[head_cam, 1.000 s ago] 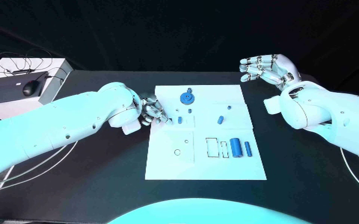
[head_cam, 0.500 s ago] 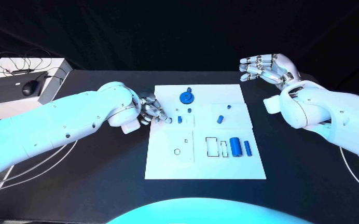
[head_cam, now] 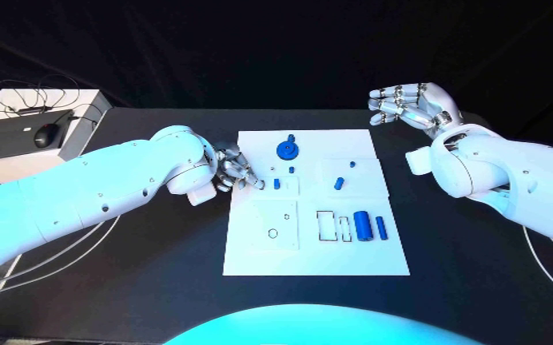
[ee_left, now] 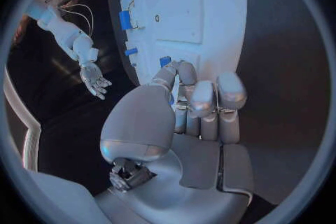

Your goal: Assemble the parts on the task board

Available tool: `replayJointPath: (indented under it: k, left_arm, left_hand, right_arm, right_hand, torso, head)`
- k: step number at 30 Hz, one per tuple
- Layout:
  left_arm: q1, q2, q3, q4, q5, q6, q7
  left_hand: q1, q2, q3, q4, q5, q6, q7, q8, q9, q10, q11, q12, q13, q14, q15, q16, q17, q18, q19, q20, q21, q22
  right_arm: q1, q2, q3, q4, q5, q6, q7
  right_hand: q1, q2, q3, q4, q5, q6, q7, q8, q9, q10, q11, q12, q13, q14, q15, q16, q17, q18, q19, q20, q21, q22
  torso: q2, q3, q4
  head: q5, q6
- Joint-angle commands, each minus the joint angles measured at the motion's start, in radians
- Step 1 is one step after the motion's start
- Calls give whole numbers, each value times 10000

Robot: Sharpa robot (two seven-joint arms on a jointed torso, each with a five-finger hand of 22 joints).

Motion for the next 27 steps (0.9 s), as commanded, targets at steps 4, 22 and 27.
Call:
replayJointPath:
  k: [4, 22, 27]
  left_arm:
    - [-7, 15, 1, -21, -11, -112, 116]
    - [-7, -17, 2, 5, 318, 353, 166]
    - [-7, -29, 2, 8, 363, 555, 149]
  left_hand:
    - [-31, 136, 68, 8, 64, -39, 6, 38, -12, -2, 10, -51, -6, 6, 22, -41, 16, 161, -62, 29, -54, 11]
    - [-222, -594, -431, 110, 113, 373, 135, -752, -1211, -200, 71, -7, 104, -37, 40, -191, -80, 195, -100, -7, -196, -44]
    - [-319, -784, -547, 181, 132, 426, 167, -831, -1349, -245, 88, -23, 129, -47, 44, -213, -81, 196, -117, -27, -239, -59]
  right_arm:
    - [-8, 1, 4, 2, -39, 102, 76]
    - [-9, -10, 4, 9, -42, 108, 65]
    - [-9, -21, 4, 15, -42, 107, 64]
  right_hand:
    - [-46, -41, 55, -14, 45, -20, 14, 8, -8, 38, -3, -44, -11, -30, -4, -20, -17, -143, -31, -7, 55, -12]
    - [-46, -41, 55, -14, 45, -20, 14, 8, -8, 38, -3, -44, -11, -30, -4, -20, -17, -143, -31, -7, 55, -12]
    - [-46, -41, 55, -14, 45, -20, 14, 8, -8, 38, -3, -44, -11, -30, -4, -20, -17, -143, -31, -7, 55, -12]
  torso:
    - [7, -11, 2]
    - [0, -4, 1]
    - [0, -4, -2]
  head:
    - [-16, -10]
    - [-4, -20]
    - [1, -18]
